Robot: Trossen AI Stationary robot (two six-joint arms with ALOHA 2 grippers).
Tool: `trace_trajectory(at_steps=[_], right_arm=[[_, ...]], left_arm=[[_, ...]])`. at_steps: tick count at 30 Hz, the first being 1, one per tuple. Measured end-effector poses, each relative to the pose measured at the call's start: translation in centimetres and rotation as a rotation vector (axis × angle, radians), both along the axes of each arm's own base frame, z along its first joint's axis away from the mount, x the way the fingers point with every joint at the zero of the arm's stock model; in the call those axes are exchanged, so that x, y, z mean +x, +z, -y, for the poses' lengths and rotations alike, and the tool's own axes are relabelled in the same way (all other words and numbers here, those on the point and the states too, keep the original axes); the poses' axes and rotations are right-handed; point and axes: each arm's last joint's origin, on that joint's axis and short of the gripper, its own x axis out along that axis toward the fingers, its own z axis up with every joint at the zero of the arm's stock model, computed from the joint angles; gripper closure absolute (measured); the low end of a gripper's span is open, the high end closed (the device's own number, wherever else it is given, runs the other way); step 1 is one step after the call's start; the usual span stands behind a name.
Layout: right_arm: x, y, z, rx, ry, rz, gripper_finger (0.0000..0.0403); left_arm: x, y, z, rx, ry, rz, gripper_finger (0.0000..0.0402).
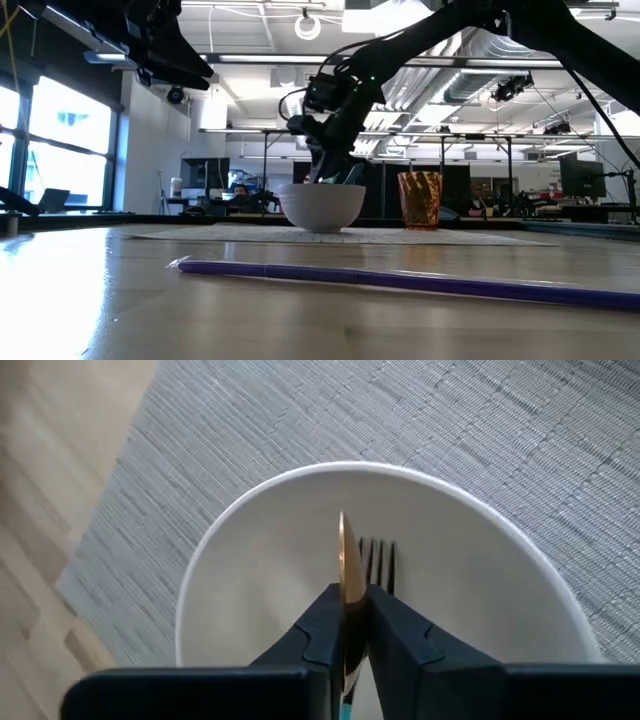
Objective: Pick & Place Utensil
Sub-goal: Put the green spoon into the white bowl, then put the violet straw into the brown cup
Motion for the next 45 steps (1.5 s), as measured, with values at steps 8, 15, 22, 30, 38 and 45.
trace_trajectory(at_steps=[8, 15, 22, 30, 38, 45], right_arm=[[0.1, -0.1, -0.1, -0.041, 0.0, -0.021, 0.0367], [0.1, -0.1, -0.1, -0.056, -0.003, -0.027, 0.0353], [0.0, -0.1, 0.0, -0.095, -0.019, -0.05, 0.0346], [0.7, 2.5, -1.1, -0.181, 0.037, -0.09, 0.0345], [2.9, 6.8, -9.3, -0.349, 0.224, -0.205, 0.0346], [3.7, 7.8, -18.8, -0.44, 0.458, -0.299, 0.0345]], left_arm=[[0.0, 0.0, 0.0, 0.0, 0.0, 0.0, 0.0181], [0.0, 0.0, 0.0, 0.0, 0.0, 0.0, 0.0181], [0.0, 0.0, 0.0, 0.0, 0.0, 0.0, 0.0181], [0.0, 0.0, 0.0, 0.002, 0.001, -0.004, 0.0181], [0.0, -0.1, 0.0, 0.005, 0.0, -0.011, 0.0181], [-0.4, -0.6, 0.0, 0.015, -0.004, -0.08, 0.0181]])
